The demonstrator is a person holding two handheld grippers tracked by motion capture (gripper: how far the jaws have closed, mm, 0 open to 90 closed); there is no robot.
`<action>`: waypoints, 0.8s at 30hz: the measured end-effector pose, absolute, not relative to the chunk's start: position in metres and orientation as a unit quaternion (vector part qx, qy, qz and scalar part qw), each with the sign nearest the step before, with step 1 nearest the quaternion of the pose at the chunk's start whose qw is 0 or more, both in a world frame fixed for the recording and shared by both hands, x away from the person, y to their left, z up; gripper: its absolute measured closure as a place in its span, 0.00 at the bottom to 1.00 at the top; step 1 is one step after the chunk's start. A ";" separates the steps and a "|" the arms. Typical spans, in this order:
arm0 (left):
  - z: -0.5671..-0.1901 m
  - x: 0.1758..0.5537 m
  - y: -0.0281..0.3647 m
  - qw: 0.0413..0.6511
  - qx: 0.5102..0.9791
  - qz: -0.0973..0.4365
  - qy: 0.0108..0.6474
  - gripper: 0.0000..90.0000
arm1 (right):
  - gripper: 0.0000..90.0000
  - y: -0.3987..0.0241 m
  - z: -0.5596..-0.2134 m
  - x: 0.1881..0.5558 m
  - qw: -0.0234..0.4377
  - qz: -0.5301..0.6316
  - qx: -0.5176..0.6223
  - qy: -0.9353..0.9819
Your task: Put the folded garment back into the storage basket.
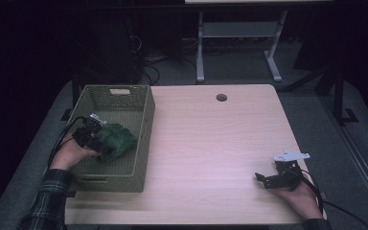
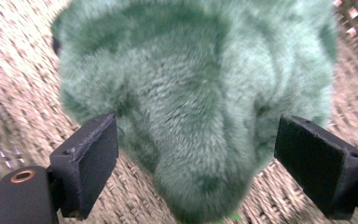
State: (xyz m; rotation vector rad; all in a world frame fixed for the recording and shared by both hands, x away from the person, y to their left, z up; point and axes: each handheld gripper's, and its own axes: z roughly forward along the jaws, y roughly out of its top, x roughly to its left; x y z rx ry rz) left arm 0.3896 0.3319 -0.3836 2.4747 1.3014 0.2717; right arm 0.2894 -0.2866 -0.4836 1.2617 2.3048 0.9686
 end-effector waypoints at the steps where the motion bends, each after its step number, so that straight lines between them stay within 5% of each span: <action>1: -0.380 0.389 0.332 0.168 0.868 0.099 0.457 0.15 | 0.02 -0.287 -0.484 0.289 0.170 0.341 0.444 0.811; 24: -0.315 0.375 0.269 0.273 0.863 0.130 0.405 0.15 | 0.02 -0.287 -0.484 0.289 0.170 0.341 0.444 0.811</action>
